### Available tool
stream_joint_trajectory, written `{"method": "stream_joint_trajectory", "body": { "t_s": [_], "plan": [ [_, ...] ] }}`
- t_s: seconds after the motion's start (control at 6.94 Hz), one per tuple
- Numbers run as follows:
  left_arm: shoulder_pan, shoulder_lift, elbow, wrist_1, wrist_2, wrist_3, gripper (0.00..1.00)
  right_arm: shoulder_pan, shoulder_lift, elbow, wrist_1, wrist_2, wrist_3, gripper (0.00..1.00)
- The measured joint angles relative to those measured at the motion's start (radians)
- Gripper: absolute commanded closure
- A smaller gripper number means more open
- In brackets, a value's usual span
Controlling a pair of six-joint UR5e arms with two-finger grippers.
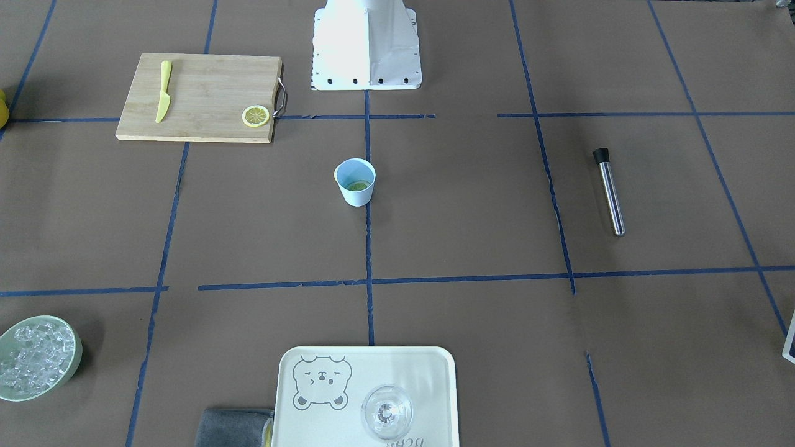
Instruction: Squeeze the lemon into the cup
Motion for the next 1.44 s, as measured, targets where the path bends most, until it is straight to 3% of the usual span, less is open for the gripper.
{"method": "stream_joint_trajectory", "body": {
  "t_s": [0.58, 1.44],
  "plan": [
    [0.001, -0.005, -0.06, 0.004, 0.004, -0.093, 0.0, 0.0, 0.0, -0.004, 0.0, 0.003, 0.0, 0.0],
    [0.001, -0.002, -0.062, 0.003, 0.004, -0.103, 0.0, 0.0, 0.0, -0.006, 0.0, 0.003, -0.001, 0.0]
  ]
}}
